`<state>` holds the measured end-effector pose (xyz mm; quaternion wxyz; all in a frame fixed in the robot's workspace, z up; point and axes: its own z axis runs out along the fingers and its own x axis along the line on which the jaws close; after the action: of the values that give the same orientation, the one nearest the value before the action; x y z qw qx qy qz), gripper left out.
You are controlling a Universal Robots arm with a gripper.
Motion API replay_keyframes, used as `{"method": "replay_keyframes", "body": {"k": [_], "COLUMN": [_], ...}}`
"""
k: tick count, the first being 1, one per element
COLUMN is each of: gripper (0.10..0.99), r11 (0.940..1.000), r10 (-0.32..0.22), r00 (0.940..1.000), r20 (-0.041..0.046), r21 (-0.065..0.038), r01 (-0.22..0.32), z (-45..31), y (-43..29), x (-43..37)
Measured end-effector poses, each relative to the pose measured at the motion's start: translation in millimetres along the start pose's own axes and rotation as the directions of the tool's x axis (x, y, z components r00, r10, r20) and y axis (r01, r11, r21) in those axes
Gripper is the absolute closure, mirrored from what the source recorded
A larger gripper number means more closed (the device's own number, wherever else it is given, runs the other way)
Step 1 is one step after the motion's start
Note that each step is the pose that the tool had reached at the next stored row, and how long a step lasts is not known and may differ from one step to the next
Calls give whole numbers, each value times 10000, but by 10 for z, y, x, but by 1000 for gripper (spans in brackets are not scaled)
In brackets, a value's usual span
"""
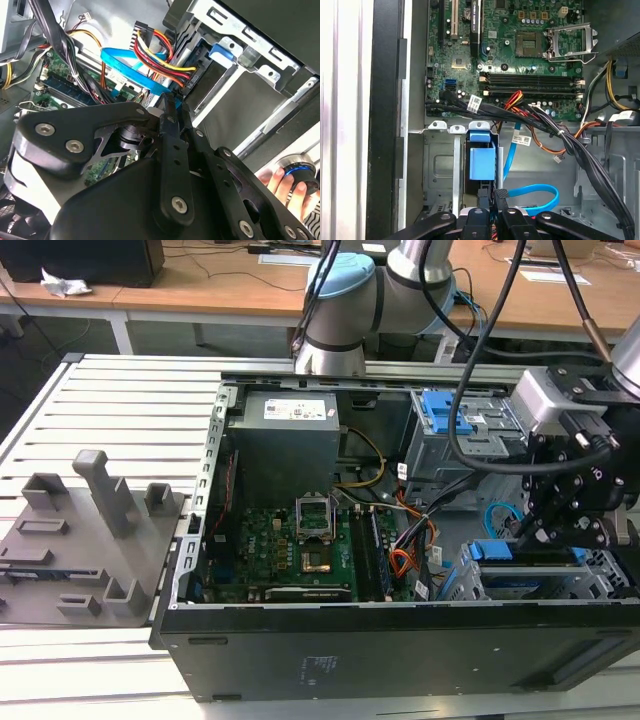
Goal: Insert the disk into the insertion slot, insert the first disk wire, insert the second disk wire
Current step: 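Insert the second disk wire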
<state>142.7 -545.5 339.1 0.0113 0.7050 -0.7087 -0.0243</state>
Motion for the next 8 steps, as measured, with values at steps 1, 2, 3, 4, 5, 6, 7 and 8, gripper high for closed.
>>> {"method": "replay_keyframes", "body": {"k": [1,2,3,4,5,6,7,8], "gripper": [925,925,925,925,925,914,914,847], "r11": [10000,10000,10000,10000,10000,10000,10000,10000], "r10": [2,2,0,1,0,-1,-1,-1], "r00": [10000,10000,10000,10000,10000,10000,10000,10000], "r20": [-6,-11,-8,-4,-3,10,7,1], "r21": [-1,-2,0,-1,-1,2,0,-1], "r01": [-2,-2,0,-1,0,1,1,1], "z": [10,20,22,24,25,30,30,27], "y": [-2,-3,-4,-4,-4,-5,-5,-5], "x": [1,1,1,1,1,0,1,1]}}
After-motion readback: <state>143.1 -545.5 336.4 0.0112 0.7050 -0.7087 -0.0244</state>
